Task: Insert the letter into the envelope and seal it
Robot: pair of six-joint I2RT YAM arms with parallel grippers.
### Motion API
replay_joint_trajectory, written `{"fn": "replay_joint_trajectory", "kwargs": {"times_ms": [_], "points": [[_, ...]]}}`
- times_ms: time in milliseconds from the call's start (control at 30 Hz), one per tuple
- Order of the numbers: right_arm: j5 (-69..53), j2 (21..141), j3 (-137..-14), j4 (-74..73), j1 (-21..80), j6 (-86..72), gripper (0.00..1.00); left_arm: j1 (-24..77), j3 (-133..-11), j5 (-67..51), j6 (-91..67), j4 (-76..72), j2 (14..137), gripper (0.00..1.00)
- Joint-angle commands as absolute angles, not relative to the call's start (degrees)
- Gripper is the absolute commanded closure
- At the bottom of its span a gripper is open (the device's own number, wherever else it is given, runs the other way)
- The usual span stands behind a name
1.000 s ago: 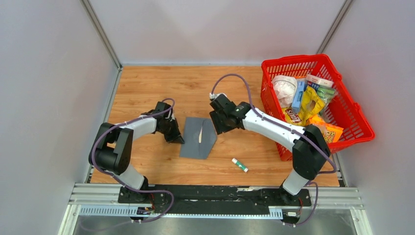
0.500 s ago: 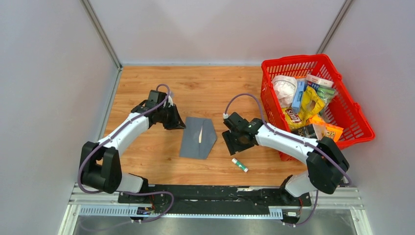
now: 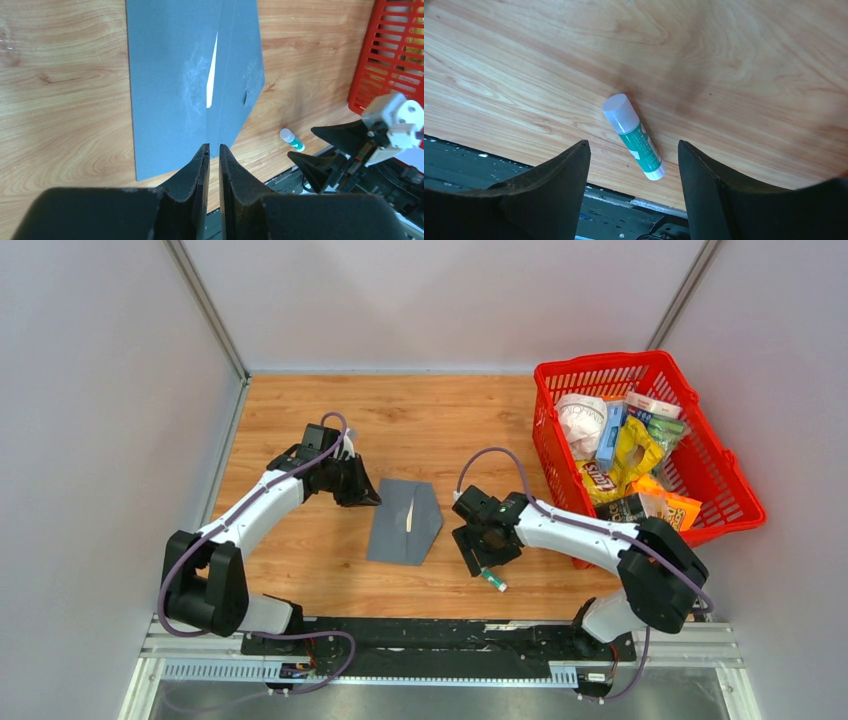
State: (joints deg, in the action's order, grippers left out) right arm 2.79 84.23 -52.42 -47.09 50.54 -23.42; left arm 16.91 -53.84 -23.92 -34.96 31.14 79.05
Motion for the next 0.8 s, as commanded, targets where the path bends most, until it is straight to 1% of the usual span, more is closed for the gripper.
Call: {"fn": "replay_joint_trajectory", "kwargs": {"times_ms": [0, 167, 267, 333, 367, 400, 433, 500, 533, 600, 767], "points": [[1.49, 86.3, -51.5, -47.11, 51.59, -25.57, 0.32, 17.23, -55.64, -25.84, -33.57, 30.67, 77.34, 0.8], [1.23, 89.82, -50.71, -45.53, 52.12, -26.45, 0.34, 17.23, -55.46, -26.45, -33.75, 29.97, 77.17, 0.8], [2.19, 91.4, -51.15, -45.18, 52.12, -26.81, 0.4, 17.23, -55.55, -26.28, -33.58, 30.14, 76.47, 0.8], [2.46, 92.46, -51.85, -45.44, 52.12, -26.89, 0.49, 17.23, -55.55, -25.93, -33.4, 30.58, 75.59, 0.8], [2.72, 92.81, -52.2, -45.53, 52.12, -27.16, 0.57, 17.23, -55.29, -25.67, -33.31, 30.93, 75.24, 0.8], [2.81, 93.07, -52.38, -45.61, 52.12, -27.42, 0.68, 17.23, -55.2, -25.49, -33.31, 31.02, 74.54, 0.8], [2.73, 93.16, -52.47, -45.79, 52.12, -27.6, 0.76, 17.05, -54.93, -25.31, -33.31, 31.29, 74.27, 0.8], [2.9, 93.16, -52.91, -46.14, 52.12, -28.21, 0.86, 17.14, -54.32, -25.31, -33.31, 31.2, 72.95, 0.8], [2.99, 92.9, -53.35, -46.14, 52.12, -28.56, 0.89, 17.14, -53.97, -25.75, -33.48, 30.68, 72.17, 0.79], [2.81, 91.85, -55.45, -46.4, 52.03, -29.18, 0.91, 17.14, -53.0, -27.06, -33.75, 29.71, 71.2, 0.79], [2.64, 90.53, -66.51, -47.55, 49.31, -32.25, 0.96, 17.23, -47.13, -33.39, -36.82, 22.16, 68.3, 0.76]]}}
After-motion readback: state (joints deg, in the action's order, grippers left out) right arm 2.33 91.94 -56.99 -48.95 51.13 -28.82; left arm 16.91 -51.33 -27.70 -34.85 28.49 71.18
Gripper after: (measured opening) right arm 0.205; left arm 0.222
